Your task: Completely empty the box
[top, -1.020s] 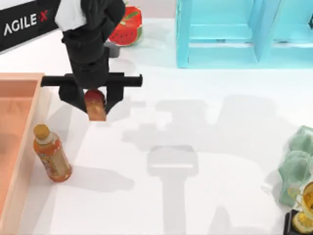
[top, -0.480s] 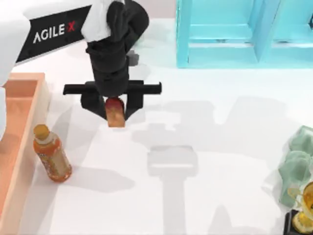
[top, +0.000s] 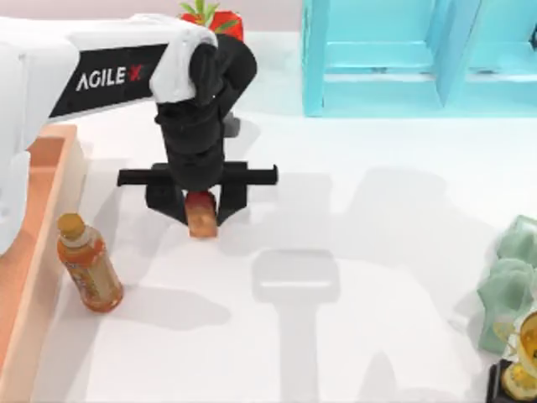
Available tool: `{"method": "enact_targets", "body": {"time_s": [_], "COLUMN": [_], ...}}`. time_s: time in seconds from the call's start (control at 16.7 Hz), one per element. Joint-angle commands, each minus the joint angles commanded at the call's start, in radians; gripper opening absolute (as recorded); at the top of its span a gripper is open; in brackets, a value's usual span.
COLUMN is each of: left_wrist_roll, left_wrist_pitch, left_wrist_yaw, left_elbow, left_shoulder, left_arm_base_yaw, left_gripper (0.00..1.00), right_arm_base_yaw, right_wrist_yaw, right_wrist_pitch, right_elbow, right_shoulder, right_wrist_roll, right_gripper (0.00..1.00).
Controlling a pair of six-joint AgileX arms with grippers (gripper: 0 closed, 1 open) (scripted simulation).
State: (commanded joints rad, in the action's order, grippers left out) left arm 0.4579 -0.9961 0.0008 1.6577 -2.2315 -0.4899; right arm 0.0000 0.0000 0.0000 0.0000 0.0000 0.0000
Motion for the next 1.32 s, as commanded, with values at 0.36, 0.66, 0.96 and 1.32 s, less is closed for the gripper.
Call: {"method": "enact_targets", "body": {"time_s": [0.36, 0.66, 0.96, 1.32], "left_wrist_roll": [0.0, 0.0, 0.0, 0.0], "left_wrist_pitch": [0.0, 0.0, 0.0, 0.0], "left_wrist_yaw": [0.0, 0.0, 0.0, 0.0], "left_elbow": [0.0, 0.0, 0.0, 0.0], "left_shoulder": [0.0, 0.0, 0.0, 0.0], "left_arm_base_yaw": [0.0, 0.0, 0.0, 0.0], "left_gripper": [0.3, 0.68, 1.0, 1.0], "right_arm_base_yaw": [0.0, 0.0, 0.0, 0.0], "right_wrist_yaw": [0.0, 0.0, 0.0, 0.0], "right_wrist_pitch": [0.0, 0.0, 0.0, 0.0], "right_elbow": [0.0, 0.0, 0.0, 0.0], "right_shoulder": [0.0, 0.0, 0.0, 0.0], "right_wrist_roll": [0.0, 0.0, 0.0, 0.0], "right_gripper": [1.0, 1.0, 1.0, 1.0]}}
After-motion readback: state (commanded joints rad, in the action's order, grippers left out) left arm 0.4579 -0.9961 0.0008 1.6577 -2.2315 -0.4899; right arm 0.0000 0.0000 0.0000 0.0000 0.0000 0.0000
